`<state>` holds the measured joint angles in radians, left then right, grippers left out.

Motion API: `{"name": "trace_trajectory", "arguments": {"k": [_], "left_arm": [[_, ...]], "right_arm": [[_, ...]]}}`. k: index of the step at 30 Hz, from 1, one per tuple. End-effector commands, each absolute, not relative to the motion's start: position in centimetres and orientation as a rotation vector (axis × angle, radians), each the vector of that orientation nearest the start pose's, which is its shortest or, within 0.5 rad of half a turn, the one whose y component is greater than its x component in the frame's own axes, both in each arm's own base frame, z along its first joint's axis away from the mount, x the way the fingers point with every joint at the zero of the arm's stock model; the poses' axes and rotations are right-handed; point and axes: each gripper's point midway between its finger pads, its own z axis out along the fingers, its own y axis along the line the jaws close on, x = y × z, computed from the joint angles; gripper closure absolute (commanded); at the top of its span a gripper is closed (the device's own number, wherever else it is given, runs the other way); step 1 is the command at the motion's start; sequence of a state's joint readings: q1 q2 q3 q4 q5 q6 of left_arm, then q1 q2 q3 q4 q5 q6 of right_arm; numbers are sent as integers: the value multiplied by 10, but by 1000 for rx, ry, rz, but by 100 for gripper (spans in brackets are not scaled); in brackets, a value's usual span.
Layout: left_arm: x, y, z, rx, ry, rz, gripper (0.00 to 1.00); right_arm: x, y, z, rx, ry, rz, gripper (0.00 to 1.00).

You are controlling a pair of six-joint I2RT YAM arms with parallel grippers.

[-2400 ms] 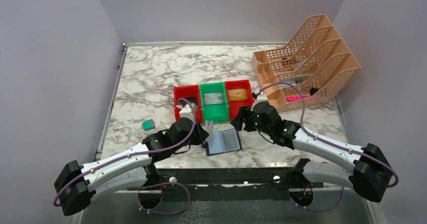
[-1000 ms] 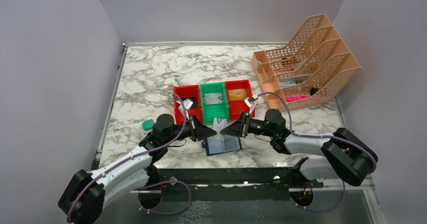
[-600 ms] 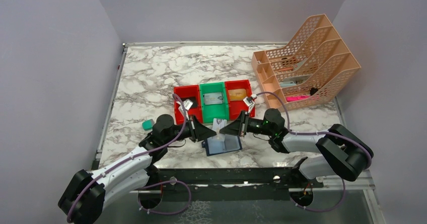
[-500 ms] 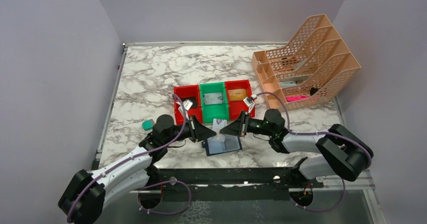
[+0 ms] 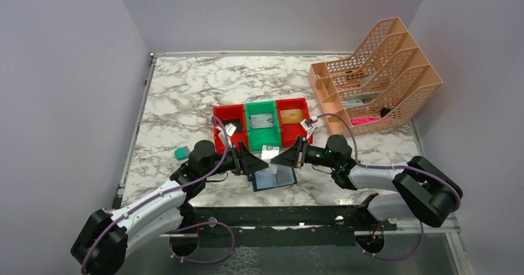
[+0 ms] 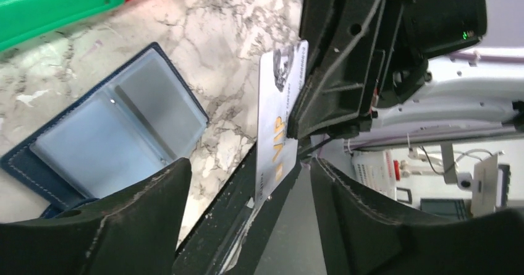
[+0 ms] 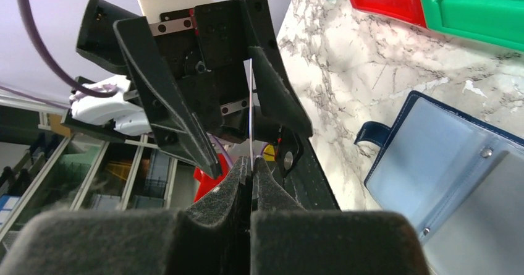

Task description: Take the credit cards out of the card holder

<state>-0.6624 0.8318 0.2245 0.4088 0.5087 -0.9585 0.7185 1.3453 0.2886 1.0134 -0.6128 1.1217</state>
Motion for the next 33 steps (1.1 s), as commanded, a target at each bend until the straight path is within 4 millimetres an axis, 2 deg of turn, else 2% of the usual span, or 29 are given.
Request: {"name": "trace_trajectory", "arguments": {"k": [1, 6, 10, 14, 17, 20, 23, 25, 29, 33], "left_arm": [[169, -251, 153, 107, 2127, -1323, 22], [191, -218, 138, 106, 2290, -916, 9], [209, -196, 146, 95, 2350, -667, 4], [230, -176, 166, 64, 2313, -473, 1], [245, -153, 177, 44, 2250, -305, 1], [256, -122, 179, -9, 2206, -97, 1], [264, -96, 170, -9, 2196, 77, 1], [270, -87, 159, -12, 2225, 92, 1], [281, -75, 141, -98, 2237, 5, 1], [282, -48, 141, -186, 2219, 66, 1]], "right_arm": [[167, 307, 154, -140, 1982, 1729, 97], [172, 299, 147, -106, 2010, 1637, 99], [178, 290, 145, -73, 2016, 1542, 99], [186, 279, 145, -46, 2024, 1429, 99], [195, 271, 146, -50, 2023, 1323, 99], [202, 263, 150, -90, 2014, 1216, 99], [212, 259, 161, -144, 1970, 1127, 99], [221, 258, 172, -197, 1927, 1070, 99], [240, 264, 194, -323, 1869, 959, 99], [264, 274, 197, -427, 1883, 844, 99]]}}
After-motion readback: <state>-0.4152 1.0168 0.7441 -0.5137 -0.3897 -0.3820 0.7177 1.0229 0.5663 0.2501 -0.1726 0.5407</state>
